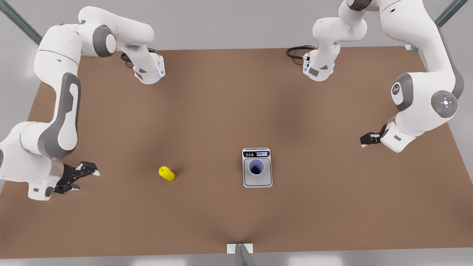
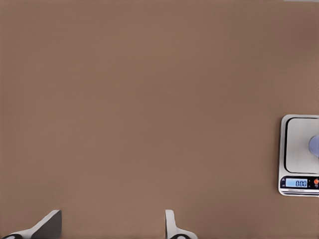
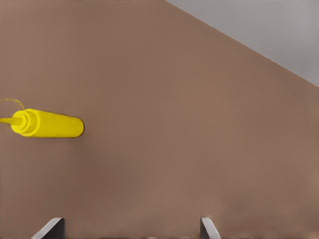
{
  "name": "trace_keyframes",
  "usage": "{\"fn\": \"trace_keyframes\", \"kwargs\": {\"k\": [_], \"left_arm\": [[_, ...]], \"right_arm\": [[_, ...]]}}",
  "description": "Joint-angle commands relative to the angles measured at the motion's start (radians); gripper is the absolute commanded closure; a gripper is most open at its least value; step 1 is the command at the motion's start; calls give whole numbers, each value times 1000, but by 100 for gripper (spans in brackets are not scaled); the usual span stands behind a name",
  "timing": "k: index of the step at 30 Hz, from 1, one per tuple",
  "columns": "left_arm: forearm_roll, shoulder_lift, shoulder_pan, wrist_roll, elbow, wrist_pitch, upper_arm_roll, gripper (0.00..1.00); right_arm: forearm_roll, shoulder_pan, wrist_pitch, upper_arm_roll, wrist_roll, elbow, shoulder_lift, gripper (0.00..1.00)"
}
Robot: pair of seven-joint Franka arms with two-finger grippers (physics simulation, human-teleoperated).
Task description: Move cup to the weight, pick up sauce bottle, pour sauce
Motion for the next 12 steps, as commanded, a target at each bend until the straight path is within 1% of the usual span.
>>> {"fn": "trace_keyframes", "kwargs": {"k": [1, 2, 5, 6, 8, 9, 12], "left_arm": [[0, 1, 0, 0, 0, 1, 0, 0], [0, 1, 0, 0, 0, 1, 0, 0], [0, 5, 0, 0, 0, 3, 0, 0], [0, 7, 0, 0, 0, 3, 0, 0], [0, 7, 0, 0, 0, 6, 0, 0], [0, 7, 0, 0, 0, 8, 0, 0], [0, 7, 0, 0, 0, 9, 0, 0]], "right_arm": [[-21, 12, 0, -1, 84, -24, -31, 0], [-35, 31, 6, -1, 305, -115, -124, 0], [-85, 98, 20, -1, 601, -233, -293, 0], [-87, 126, 26, -1, 635, -267, -329, 0], [-87, 152, 26, -6, 653, -268, -345, 0], [-85, 190, 26, -44, 653, -267, -347, 0], [-85, 192, 26, -46, 653, -267, -347, 0]]}}
